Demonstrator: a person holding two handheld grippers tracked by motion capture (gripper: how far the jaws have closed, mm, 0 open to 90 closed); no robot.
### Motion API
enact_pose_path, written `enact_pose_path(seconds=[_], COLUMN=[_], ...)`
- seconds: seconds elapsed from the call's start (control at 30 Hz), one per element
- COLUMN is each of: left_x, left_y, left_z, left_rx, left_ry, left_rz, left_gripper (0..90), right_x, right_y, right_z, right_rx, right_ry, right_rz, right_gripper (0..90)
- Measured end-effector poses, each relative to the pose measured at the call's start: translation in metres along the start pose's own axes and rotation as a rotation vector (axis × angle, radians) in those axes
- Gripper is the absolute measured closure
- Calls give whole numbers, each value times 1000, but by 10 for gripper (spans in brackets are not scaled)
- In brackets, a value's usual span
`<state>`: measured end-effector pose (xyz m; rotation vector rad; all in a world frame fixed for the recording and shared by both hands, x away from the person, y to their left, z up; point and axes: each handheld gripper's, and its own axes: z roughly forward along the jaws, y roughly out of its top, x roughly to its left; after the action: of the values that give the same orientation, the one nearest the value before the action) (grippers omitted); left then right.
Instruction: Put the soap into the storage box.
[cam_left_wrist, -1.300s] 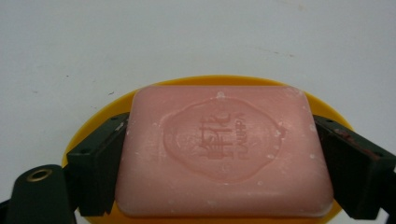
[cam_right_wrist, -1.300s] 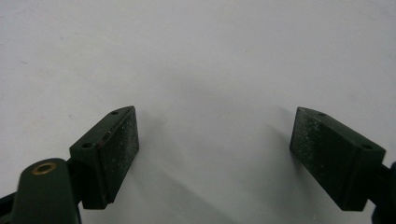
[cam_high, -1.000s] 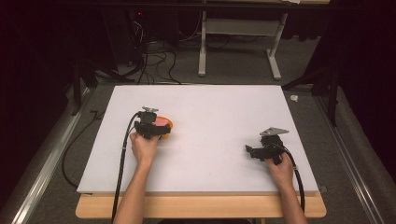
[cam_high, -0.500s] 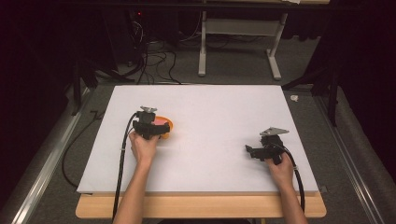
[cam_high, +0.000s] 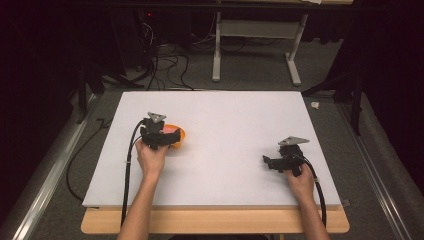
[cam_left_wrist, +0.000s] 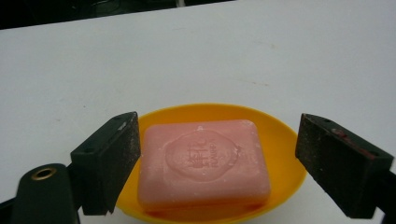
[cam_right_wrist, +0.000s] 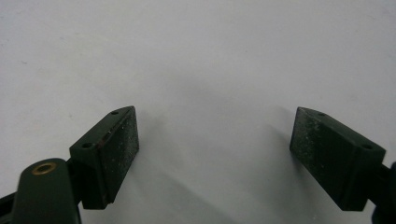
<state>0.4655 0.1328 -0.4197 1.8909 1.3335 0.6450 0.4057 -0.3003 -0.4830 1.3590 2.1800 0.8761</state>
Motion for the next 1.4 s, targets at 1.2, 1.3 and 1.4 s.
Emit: enact_pose_path(seconds=[1.2,1.3,1.4], left_x=[-36,-38,-42], left_y=[-8,-11,-13], left_z=[-44,-45,-46], left_rx=[-79,-82,-81], left_ry=[-146,-158,-174], left_rz=[108,107,116], left_gripper=[169,171,171], right_x=[0,0,0], right_y=[0,0,0], right_z=[0,0,0], right_rx=[0,0,1], right_ry=[0,0,0], right_rz=[2,2,4], right_gripper=[163,163,163])
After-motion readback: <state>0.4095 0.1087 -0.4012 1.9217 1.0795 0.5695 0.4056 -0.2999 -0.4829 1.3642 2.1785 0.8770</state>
